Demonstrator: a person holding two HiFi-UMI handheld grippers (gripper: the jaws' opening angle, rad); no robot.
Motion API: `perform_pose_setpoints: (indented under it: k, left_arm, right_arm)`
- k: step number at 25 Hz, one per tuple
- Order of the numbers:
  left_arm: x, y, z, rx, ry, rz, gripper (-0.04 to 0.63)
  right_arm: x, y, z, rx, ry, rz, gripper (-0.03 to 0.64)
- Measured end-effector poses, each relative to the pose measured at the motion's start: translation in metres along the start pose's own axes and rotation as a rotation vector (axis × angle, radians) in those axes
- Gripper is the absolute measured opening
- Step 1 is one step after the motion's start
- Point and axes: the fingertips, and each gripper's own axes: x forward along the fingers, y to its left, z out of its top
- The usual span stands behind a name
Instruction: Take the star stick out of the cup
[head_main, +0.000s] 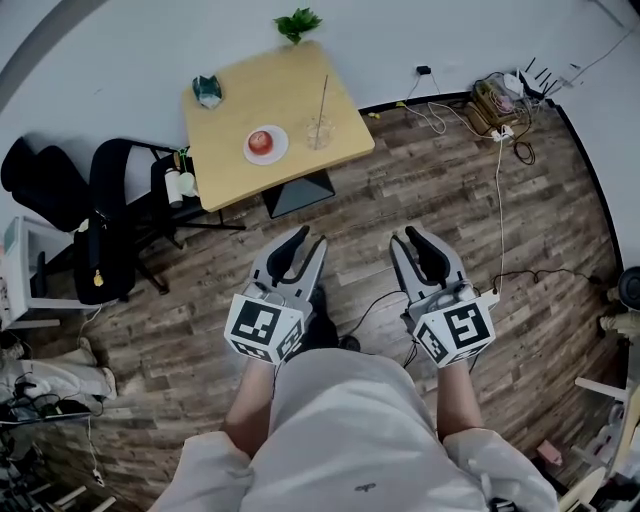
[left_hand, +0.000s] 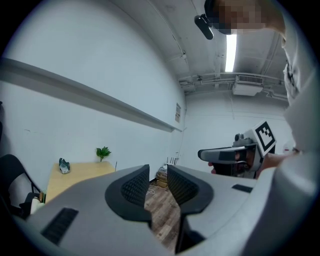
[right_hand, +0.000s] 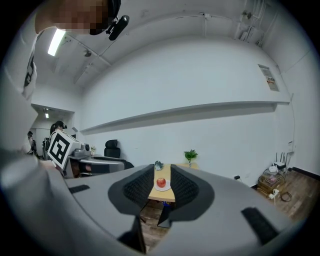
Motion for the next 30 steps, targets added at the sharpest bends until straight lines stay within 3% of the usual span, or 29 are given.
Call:
perform_pose_setpoints:
  k: [19, 30]
  left_arm:
    - [0.058, 0.128, 0.004, -0.024, 0.052, -0.08, 0.091]
    - [0.066, 0.146, -0.016, -0.058, 0.087, -0.095, 0.091]
  right_arm:
    - [0.13, -0.008, 0.014, 0.014, 0.036, -0.1, 0.084]
    - [0.141, -0.018, 0.005, 0.027, 0.065, -0.155, 0.084]
